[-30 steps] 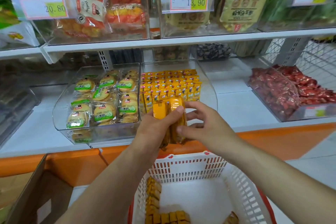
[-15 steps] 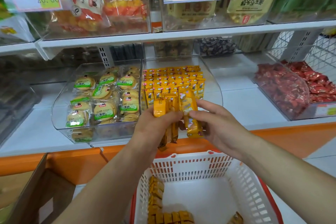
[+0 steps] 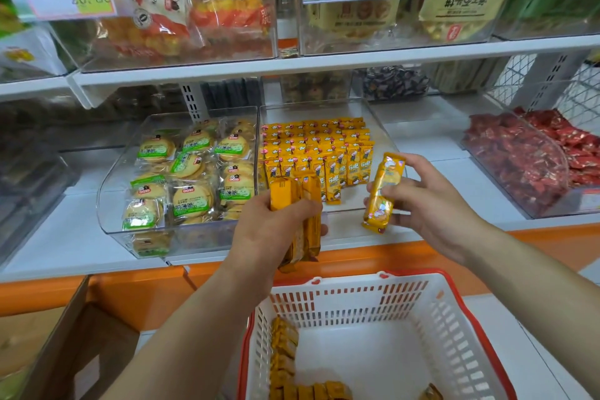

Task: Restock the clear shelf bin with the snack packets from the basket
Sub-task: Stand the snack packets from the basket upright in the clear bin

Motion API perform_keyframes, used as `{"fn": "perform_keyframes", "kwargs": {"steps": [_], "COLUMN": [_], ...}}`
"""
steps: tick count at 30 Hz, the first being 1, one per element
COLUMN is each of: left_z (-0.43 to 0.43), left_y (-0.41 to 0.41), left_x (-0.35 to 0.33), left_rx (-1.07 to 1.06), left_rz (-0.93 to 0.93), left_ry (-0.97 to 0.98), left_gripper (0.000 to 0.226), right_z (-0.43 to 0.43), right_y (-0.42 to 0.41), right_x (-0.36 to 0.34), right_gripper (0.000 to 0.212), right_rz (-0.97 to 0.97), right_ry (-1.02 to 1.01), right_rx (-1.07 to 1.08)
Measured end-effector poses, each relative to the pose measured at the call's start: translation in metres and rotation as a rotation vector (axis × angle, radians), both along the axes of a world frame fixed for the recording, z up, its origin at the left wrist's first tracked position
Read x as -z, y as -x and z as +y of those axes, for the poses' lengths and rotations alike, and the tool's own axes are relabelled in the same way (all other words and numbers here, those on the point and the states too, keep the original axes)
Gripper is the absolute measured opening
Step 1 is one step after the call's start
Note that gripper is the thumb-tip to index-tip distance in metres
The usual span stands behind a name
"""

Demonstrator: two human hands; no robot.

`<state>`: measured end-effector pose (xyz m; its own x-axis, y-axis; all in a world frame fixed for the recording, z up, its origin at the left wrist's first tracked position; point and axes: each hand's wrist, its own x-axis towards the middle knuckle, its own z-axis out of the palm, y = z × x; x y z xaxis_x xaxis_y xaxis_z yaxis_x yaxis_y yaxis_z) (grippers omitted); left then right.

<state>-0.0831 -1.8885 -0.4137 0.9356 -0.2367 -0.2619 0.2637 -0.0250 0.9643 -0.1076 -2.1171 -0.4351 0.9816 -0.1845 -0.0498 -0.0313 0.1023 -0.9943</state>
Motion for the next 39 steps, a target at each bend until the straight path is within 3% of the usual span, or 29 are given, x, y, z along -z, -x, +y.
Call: {"fn": "perform_keyframes", "kwargs": {"steps": [13,15,18,20,25,28,31,35,39], "left_z": [0.0,-0.001,-0.005,-0.008,-0.005,-0.001,0.004,0.009,0.016], "left_y": [-0.006,-0.008,-0.008,-0.007,-0.012,-0.012,-0.014,-0.016,-0.016], "left_x": [-0.001,0.0,0.0,-0.002,-0.003,-0.003,-0.003,-0.005,-0.004], "left_rx": [0.015,0.014,0.001,-0.017,-0.107,-0.092,-0.091,-0.095,-0.079], "left_rz": [-0.025,-0.023,-0.035,-0.041,-0.049,-0.083,-0.104,-0.099,-0.092], "left_ry": [0.008,0.032,0.1,0.155,0.189,0.165,0.106,0.081,0.071], "left_gripper": [0.015,0.011,0.008,0.007,0.009,0.003,0.007,0.006,0.008], "right_z": [-0.02,-0.015,0.011,0.034,0.07,0.065,0.048,0.016,0.01], "right_y": [-0.01,-0.01,-0.001,0.007,0.018,0.018,0.004,-0.039,-0.09], "right_x": [-0.023,-0.03,-0.042,-0.043,-0.032,-0.037,-0.045,-0.047,-0.027], "right_gripper": [0.041,0.035,0.023,0.019,0.029,0.059,0.059,0.049,0.037], "right_rz": [-0.072,-0.043,-0.021,-0.033,-0.031,-0.033,-0.054,0.005,0.071], "right_ry": [0.427,0.304,-0.106,-0.157,0.184,0.136,0.202,0.743,1.101], "right_rx": [0.195,0.171,0.043,0.0,-0.045,-0.129,-0.072,0.065,0.061]}}
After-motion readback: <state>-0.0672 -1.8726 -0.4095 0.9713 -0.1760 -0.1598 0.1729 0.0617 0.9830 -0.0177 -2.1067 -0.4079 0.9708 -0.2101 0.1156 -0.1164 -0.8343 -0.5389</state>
